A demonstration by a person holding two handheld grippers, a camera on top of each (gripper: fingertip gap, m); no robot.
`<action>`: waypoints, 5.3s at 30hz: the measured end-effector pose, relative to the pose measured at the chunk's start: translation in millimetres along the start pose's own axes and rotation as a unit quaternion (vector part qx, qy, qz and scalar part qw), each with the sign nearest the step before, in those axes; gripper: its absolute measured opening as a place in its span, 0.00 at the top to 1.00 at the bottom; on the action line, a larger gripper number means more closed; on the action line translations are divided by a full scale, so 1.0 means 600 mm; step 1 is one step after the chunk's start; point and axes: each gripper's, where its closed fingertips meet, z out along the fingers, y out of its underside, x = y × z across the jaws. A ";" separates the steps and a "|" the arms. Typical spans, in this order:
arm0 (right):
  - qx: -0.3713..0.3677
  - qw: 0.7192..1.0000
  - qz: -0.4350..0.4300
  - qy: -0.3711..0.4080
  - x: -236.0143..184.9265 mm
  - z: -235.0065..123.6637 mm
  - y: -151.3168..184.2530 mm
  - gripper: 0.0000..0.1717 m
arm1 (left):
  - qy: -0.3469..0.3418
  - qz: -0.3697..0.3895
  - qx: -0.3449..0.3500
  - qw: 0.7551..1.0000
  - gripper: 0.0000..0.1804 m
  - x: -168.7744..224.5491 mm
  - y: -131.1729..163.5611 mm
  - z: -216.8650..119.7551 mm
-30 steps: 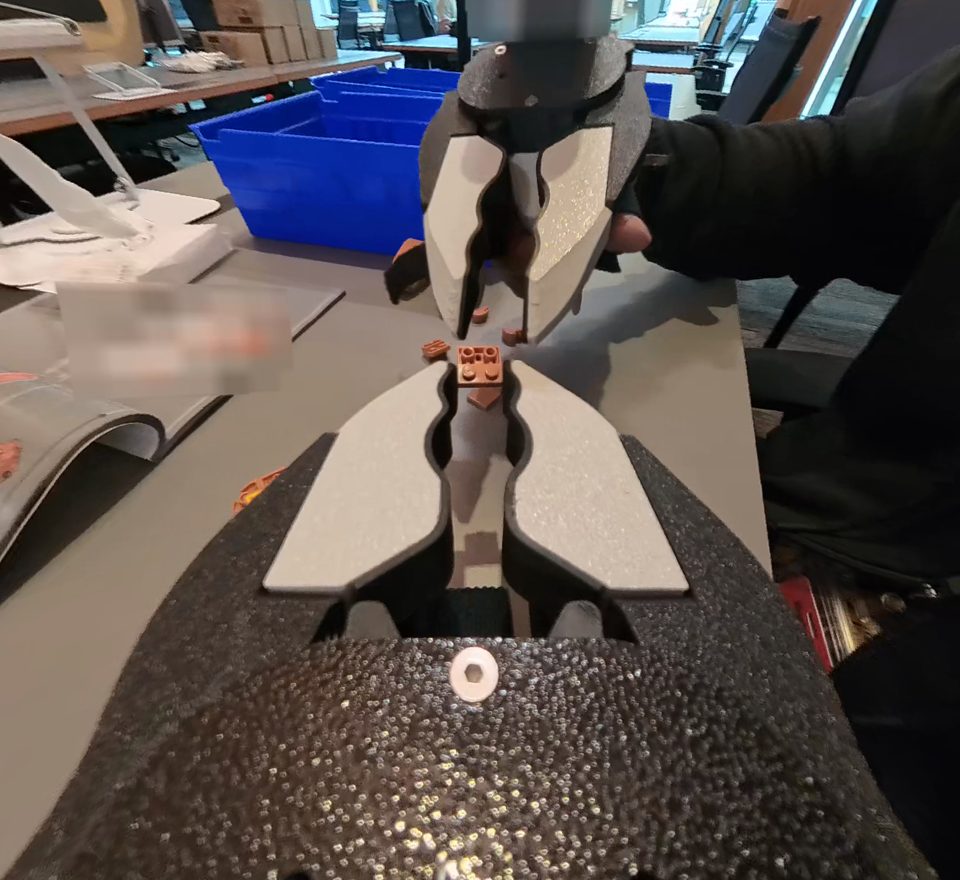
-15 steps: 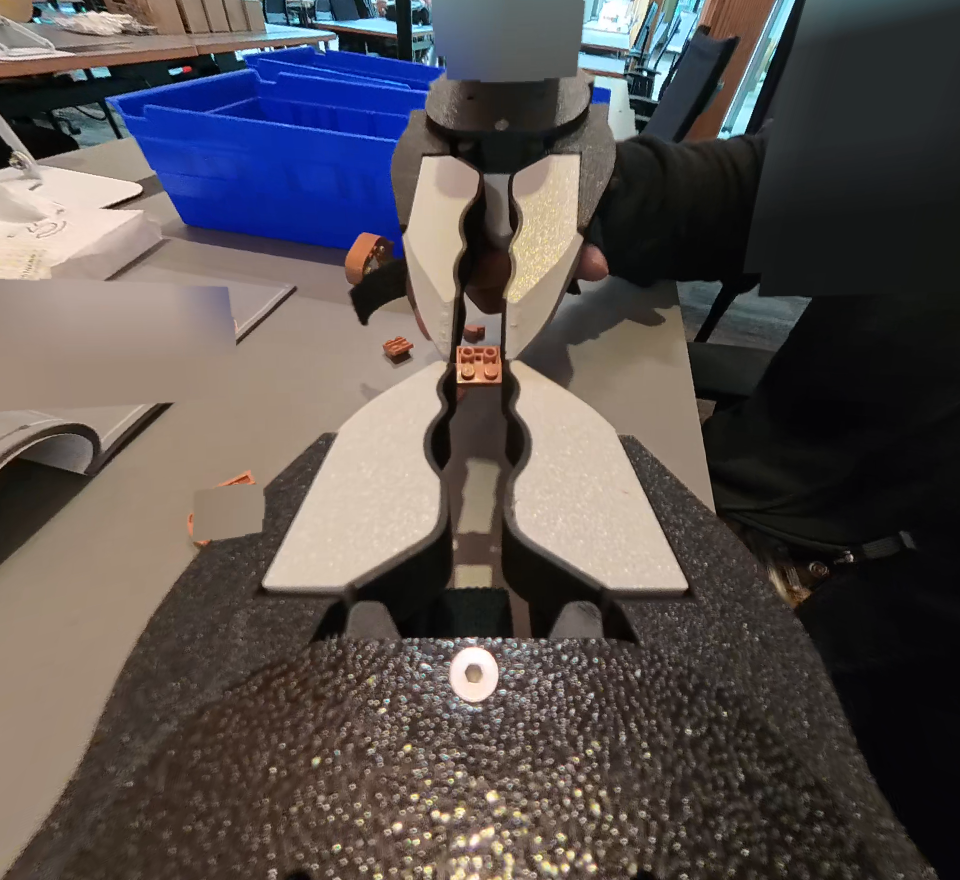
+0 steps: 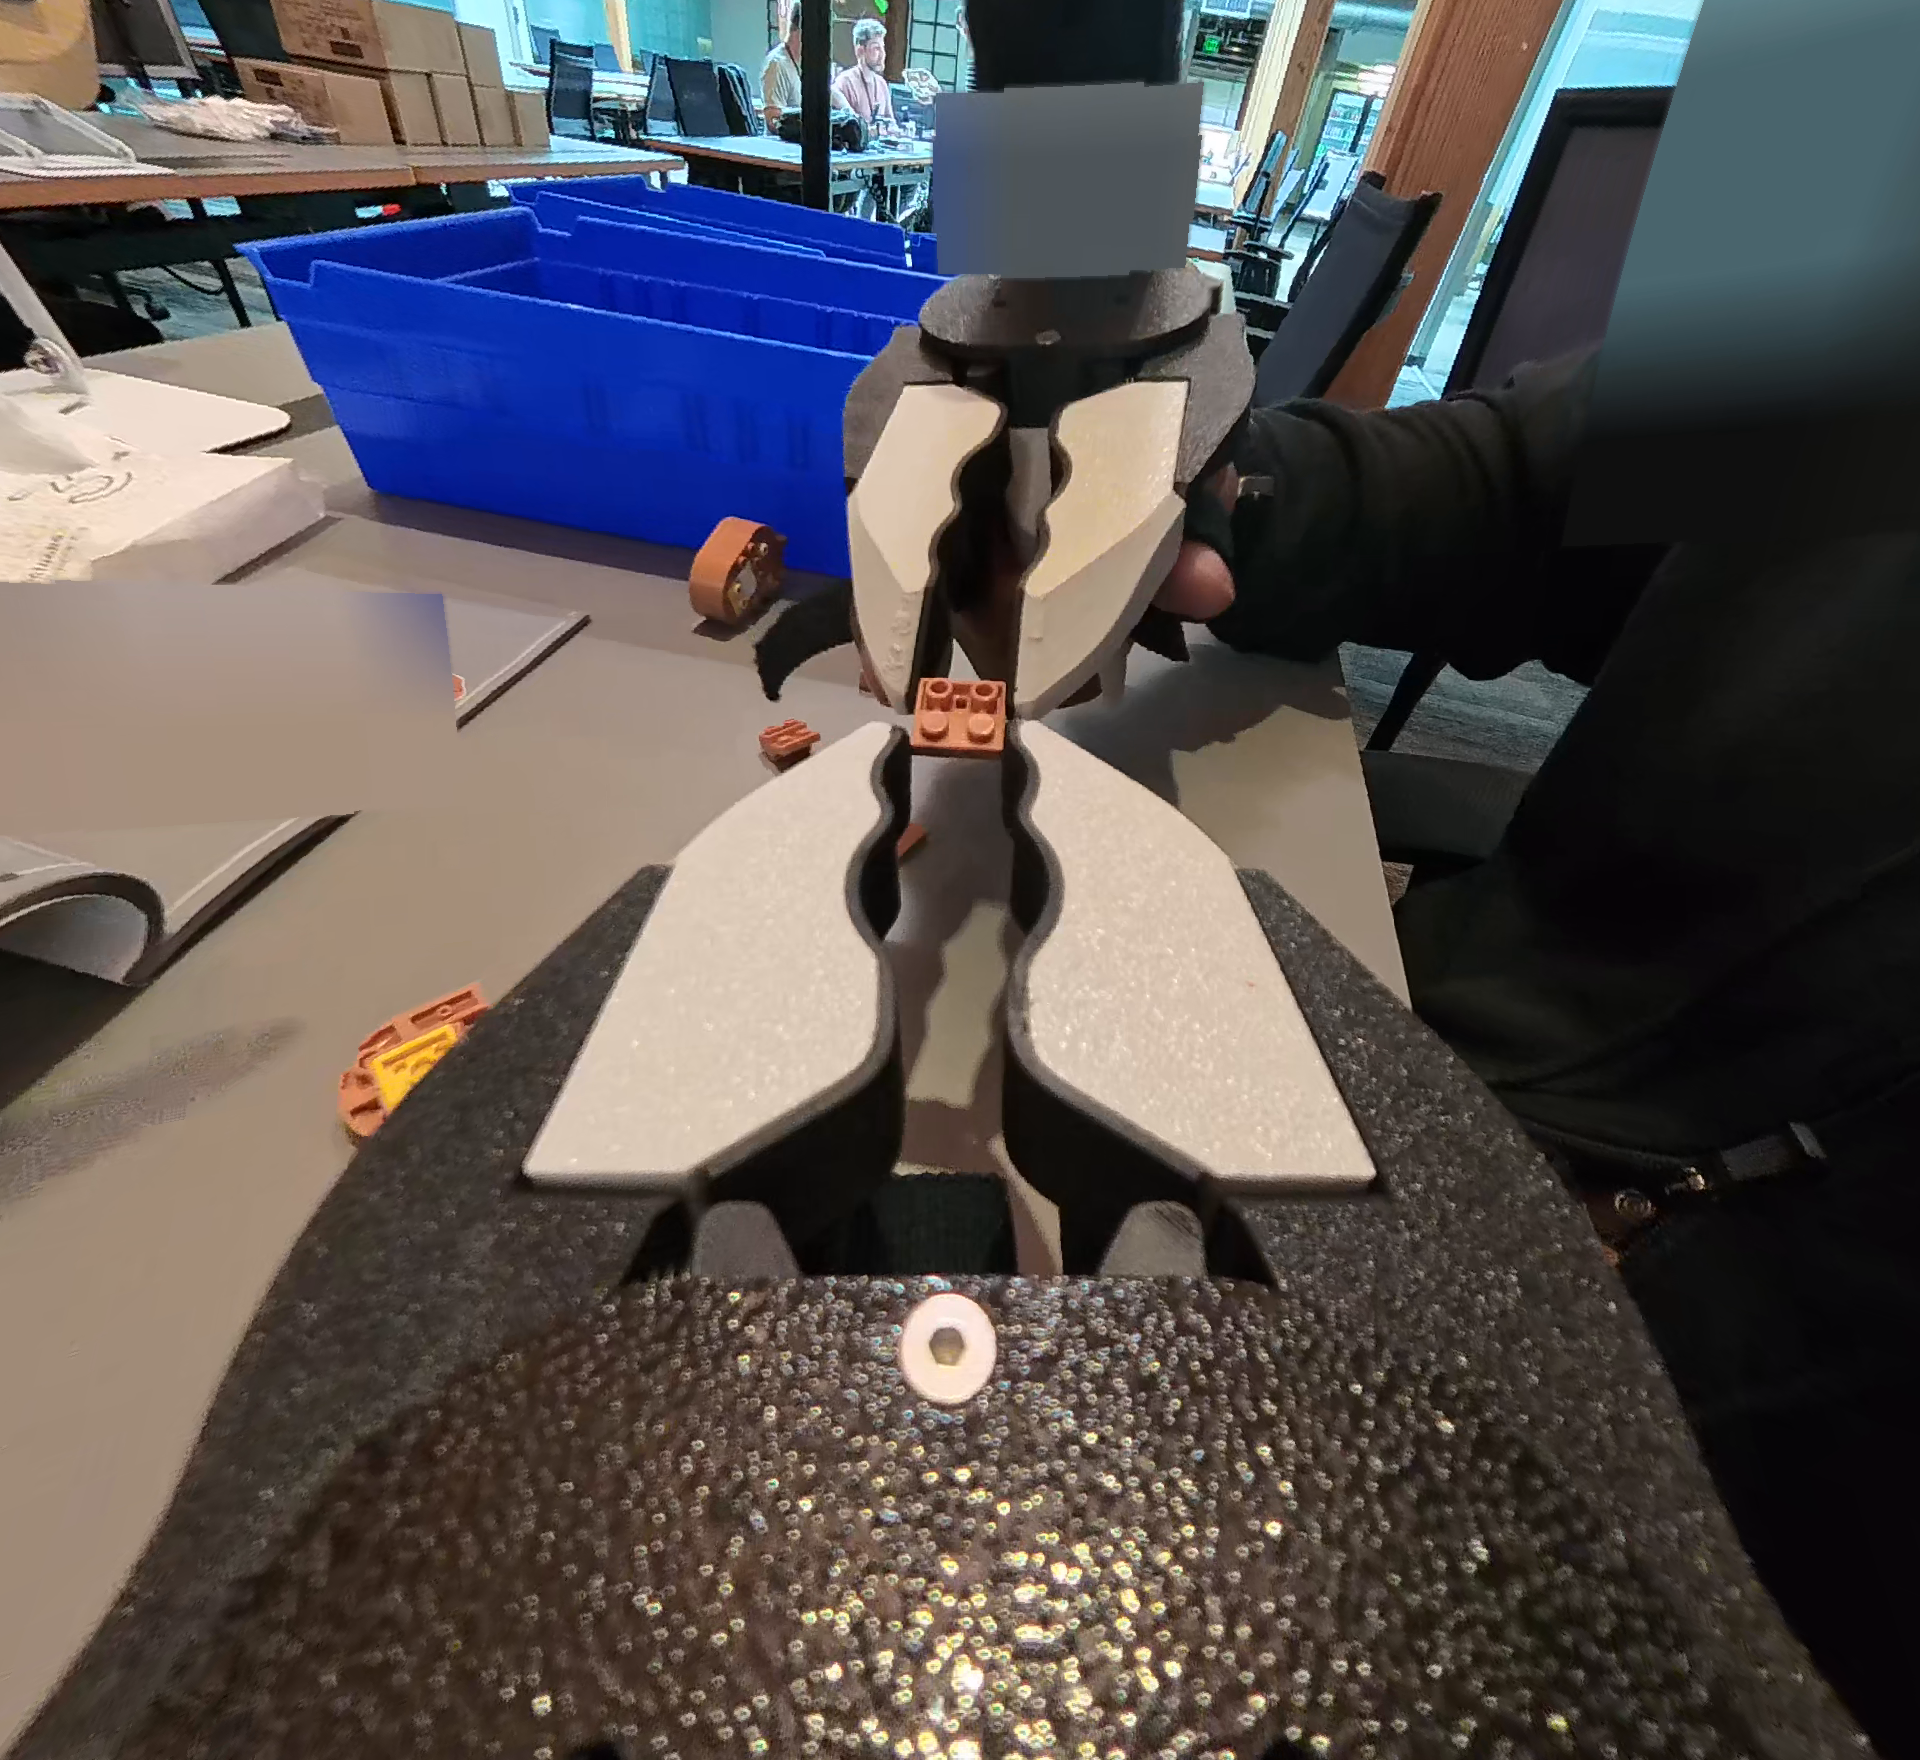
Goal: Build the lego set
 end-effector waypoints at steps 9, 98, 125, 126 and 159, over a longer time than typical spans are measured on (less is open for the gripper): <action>0.005 1.000 0.006 -0.002 -0.008 -0.001 0.004 0.91 | 0.017 -0.006 0.004 1.000 0.91 0.009 0.003 0.005; -0.042 0.844 0.151 0.512 0.190 -0.323 0.143 1.00 | -0.020 0.036 -0.001 0.999 0.91 0.004 0.005 0.022; 0.056 0.959 0.025 0.277 0.123 -0.061 0.002 1.00 | -0.047 0.031 -0.037 0.998 0.91 -0.068 -0.022 0.021; 0.063 0.960 0.032 0.272 0.123 -0.064 0.004 1.00 | -0.044 0.032 -0.031 0.998 0.91 -0.067 -0.022 0.019; 0.124 0.963 0.039 0.236 0.108 -0.077 -0.009 1.00 | -0.073 0.057 -0.035 0.995 0.91 -0.088 0.009 0.038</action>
